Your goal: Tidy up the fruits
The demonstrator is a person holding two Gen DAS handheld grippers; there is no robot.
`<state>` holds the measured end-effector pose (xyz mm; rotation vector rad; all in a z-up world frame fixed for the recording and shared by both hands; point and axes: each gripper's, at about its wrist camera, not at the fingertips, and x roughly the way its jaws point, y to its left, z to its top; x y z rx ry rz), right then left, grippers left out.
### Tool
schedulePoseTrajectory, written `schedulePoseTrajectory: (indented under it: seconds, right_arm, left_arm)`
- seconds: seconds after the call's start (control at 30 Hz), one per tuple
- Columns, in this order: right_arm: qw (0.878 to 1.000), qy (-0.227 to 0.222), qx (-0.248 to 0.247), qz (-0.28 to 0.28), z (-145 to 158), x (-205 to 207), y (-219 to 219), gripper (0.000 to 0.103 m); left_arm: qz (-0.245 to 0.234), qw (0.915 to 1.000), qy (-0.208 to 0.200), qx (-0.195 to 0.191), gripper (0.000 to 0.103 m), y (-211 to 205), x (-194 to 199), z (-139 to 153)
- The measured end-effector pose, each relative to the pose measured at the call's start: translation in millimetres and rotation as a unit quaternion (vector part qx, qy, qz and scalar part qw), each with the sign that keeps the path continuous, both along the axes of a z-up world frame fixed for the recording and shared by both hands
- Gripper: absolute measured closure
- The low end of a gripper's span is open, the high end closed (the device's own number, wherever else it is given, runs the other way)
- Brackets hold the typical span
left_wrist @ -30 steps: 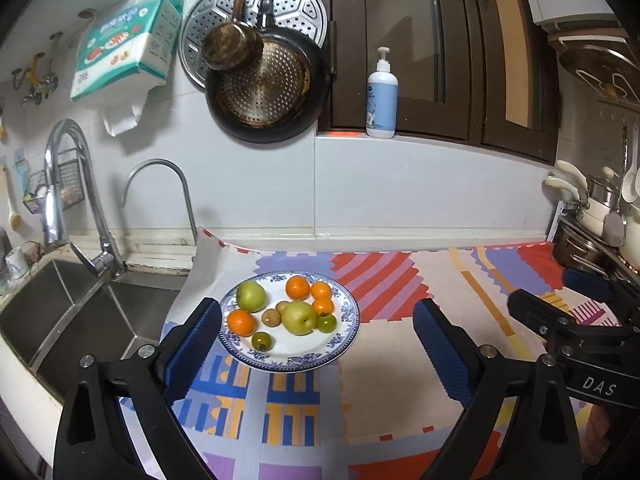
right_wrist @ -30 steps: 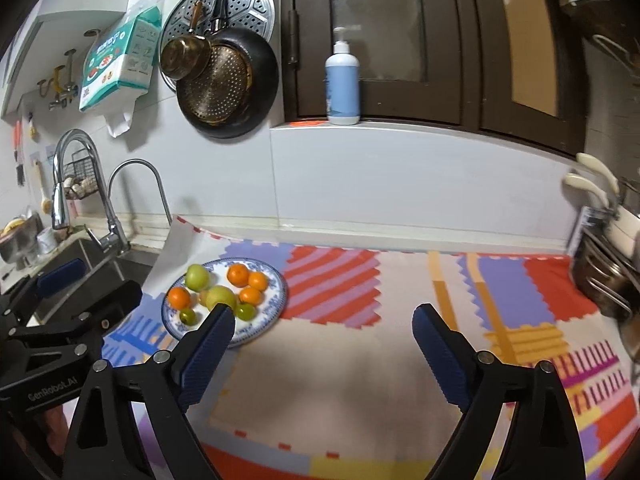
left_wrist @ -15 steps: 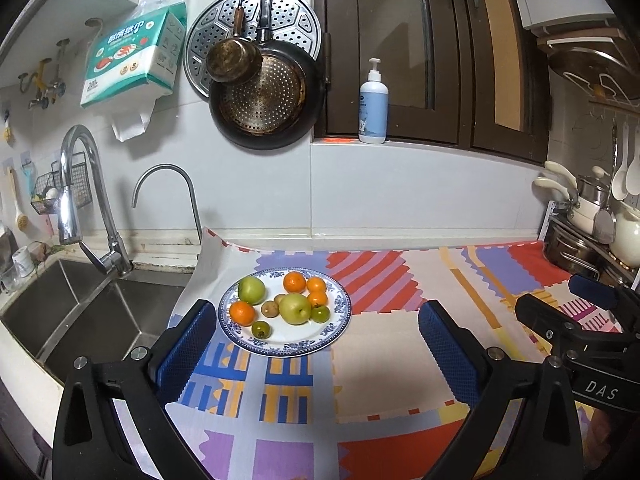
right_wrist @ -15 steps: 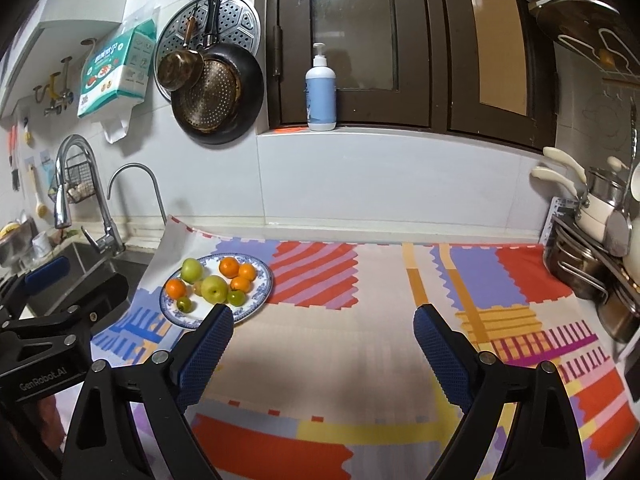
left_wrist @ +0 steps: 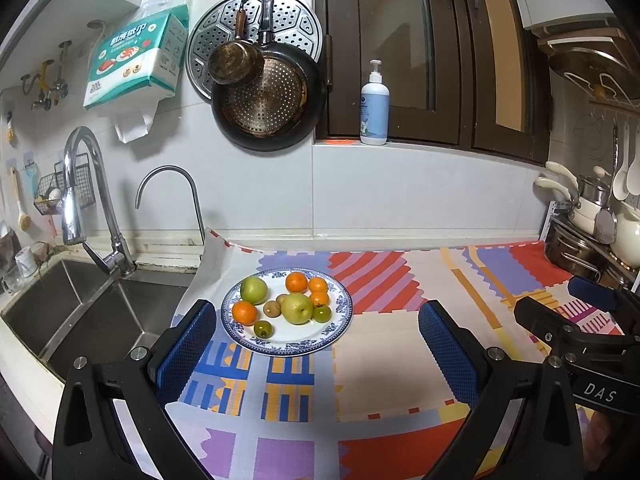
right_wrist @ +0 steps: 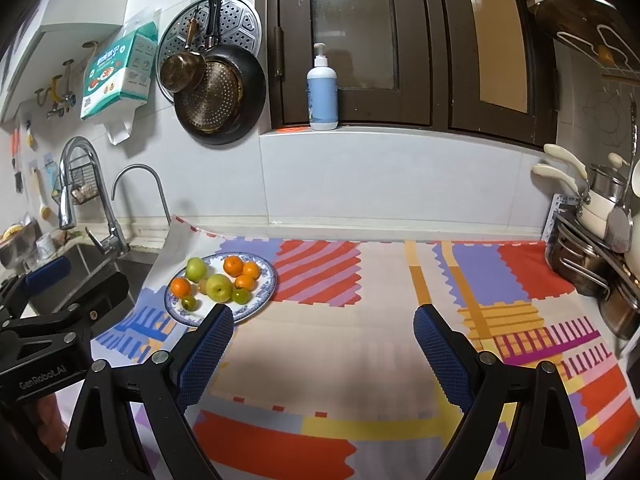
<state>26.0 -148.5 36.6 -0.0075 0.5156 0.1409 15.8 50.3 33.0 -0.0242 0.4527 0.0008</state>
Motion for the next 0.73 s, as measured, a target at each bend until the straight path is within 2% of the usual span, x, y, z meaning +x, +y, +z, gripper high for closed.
schedulePoseTrajectory:
  seconds: [0.73]
  right_arm:
    - [1.000, 0.013, 0.002, -0.002, -6.2, 1.7, -2.8, 0.011]
  left_arm:
    - [0.001, 0.9999, 0.014, 0.002, 0.000, -3.3, 3.4, -5.9]
